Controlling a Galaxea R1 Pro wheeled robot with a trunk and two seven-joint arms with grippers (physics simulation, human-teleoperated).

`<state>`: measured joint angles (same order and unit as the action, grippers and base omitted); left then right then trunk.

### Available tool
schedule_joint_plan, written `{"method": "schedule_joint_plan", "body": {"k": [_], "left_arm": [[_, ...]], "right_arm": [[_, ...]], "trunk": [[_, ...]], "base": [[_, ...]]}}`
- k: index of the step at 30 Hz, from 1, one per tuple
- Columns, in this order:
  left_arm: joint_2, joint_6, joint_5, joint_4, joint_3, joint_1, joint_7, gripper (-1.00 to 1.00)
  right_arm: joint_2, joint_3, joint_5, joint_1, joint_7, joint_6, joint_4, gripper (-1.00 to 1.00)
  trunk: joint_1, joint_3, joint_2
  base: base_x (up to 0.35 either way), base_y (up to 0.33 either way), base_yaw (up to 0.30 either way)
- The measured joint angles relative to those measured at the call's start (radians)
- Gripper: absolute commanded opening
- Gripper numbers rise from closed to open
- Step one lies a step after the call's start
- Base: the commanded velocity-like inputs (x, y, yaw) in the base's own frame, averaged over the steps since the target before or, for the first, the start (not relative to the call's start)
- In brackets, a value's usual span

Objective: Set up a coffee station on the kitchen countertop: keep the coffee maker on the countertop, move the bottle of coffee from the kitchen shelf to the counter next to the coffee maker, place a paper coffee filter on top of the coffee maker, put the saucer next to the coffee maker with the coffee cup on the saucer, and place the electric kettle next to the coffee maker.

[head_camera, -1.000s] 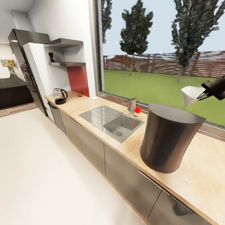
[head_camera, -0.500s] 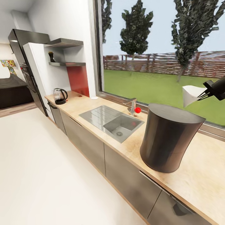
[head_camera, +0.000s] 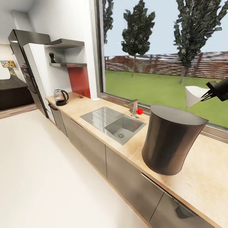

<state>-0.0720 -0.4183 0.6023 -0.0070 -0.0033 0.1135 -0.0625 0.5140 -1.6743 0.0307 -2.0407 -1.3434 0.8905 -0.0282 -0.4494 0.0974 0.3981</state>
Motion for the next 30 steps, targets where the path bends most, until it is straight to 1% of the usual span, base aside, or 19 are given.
{"method": "schedule_joint_plan", "body": {"k": [4, 7, 10, 11, 13, 22, 27, 30], "left_arm": [[-0.004, 0.000, 0.000, 0.000, 0.000, 0.000, 0.000, 1.00], [-0.006, 0.000, 0.001, 0.000, 0.000, 0.000, 0.000, 1.00], [-0.009, 0.000, 0.000, 0.000, 0.001, 0.000, 0.000, 1.00], [-0.011, 0.000, 0.000, 0.000, 0.001, 0.000, 0.000, 1.00], [-0.012, 0.000, 0.001, 0.000, 0.000, 0.000, 0.000, 1.00], [-0.012, 0.000, 0.001, 0.001, 0.001, 0.000, 0.000, 1.00], [-0.012, 0.000, 0.002, 0.001, 0.001, 0.000, 0.000, 1.00], [-0.012, 0.000, 0.002, 0.001, 0.001, 0.000, 0.000, 1.00]], "right_arm": [[0.003, 0.000, 0.000, 0.000, 0.009, -0.004, 0.000, -1.00], [0.000, 0.000, 0.000, 0.000, 0.007, -0.012, 0.001, -1.00], [-0.006, 0.005, -0.001, 0.000, -0.028, -0.024, 0.001, -1.00], [-0.008, 0.006, -0.001, 0.000, -0.050, -0.030, 0.001, -1.00], [-0.008, 0.006, -0.002, 0.000, -0.062, -0.033, 0.001, -1.00], [-0.018, 0.004, -0.001, 0.001, -0.095, -0.051, 0.001, -1.00], [-0.021, 0.003, -0.001, 0.001, -0.100, -0.065, 0.001, -1.00], [-0.029, 0.002, -0.001, 0.001, -0.101, -0.075, 0.002, -1.00]], "trunk": [[0.000, 0.000, 0.000], [0.000, 0.000, 0.000], [0.000, 0.000, 0.000], [0.000, 0.000, 0.000], [0.000, 0.000, 0.000], [0.000, 0.000, 0.000], [0.000, 0.000, 0.000], [0.000, 0.000, 0.000]], "base": [[0.000, 0.000, 0.000], [0.000, 0.000, 0.000], [0.000, 0.000, 0.000], [0.000, 0.000, 0.000], [0.000, 0.000, 0.000], [0.000, 0.000, 0.000], [0.000, 0.000, 0.000], [0.000, 0.000, 0.000]]}}
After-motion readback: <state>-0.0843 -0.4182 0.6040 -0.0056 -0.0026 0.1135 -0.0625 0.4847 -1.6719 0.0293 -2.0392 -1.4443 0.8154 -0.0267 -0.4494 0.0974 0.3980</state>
